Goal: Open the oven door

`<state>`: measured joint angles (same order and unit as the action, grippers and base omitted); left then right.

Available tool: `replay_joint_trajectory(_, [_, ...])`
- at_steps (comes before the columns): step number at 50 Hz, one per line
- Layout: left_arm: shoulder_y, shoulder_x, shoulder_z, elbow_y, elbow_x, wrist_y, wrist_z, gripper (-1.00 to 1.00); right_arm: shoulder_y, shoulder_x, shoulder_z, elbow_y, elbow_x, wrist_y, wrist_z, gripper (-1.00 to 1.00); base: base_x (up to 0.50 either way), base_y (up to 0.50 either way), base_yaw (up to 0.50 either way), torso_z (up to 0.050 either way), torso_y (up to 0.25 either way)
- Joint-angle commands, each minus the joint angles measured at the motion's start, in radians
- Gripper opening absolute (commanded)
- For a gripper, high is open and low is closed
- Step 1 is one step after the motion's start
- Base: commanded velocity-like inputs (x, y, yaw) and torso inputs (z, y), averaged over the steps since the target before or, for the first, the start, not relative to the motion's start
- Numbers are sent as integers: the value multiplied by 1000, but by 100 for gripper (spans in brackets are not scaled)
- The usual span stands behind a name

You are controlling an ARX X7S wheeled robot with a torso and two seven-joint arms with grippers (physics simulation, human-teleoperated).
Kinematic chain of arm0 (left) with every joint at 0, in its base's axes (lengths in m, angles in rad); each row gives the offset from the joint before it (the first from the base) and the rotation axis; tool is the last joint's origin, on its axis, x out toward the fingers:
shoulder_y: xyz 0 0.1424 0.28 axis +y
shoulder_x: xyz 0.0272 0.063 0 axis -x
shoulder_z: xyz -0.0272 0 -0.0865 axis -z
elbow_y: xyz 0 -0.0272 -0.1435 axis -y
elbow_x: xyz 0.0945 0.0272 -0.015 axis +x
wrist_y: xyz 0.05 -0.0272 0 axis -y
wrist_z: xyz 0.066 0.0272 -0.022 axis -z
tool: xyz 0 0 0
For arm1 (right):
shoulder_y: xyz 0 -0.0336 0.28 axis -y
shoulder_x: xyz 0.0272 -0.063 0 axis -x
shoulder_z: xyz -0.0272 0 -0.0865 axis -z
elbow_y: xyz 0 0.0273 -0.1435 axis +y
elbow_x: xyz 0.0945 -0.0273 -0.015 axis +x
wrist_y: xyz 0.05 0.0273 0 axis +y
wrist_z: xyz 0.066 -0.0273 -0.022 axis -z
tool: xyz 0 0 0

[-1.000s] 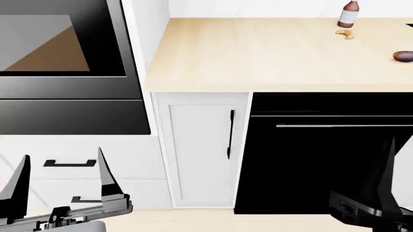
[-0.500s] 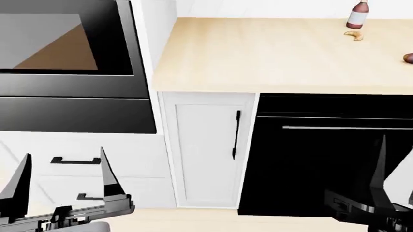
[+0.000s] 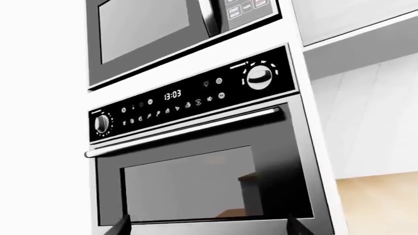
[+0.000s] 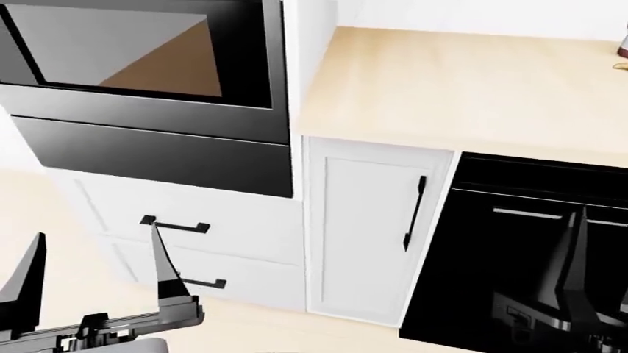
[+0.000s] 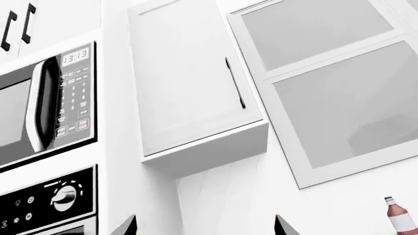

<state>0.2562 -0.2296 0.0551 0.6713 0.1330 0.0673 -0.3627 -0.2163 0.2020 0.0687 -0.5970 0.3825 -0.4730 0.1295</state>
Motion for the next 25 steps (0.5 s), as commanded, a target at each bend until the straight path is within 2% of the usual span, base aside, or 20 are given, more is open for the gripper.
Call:
replay_joint_trajectory(1, [2,-7,4,9,2,-3,-7,100,-6,7,-6,0,3,-15,-2,100,0,0,500,0,0])
replay_joint_trajectory(25, [2,-18,9,10,1,-8,-22,100,-11,24,-18,-3,8,-25,3,100,0,0,500,0,0])
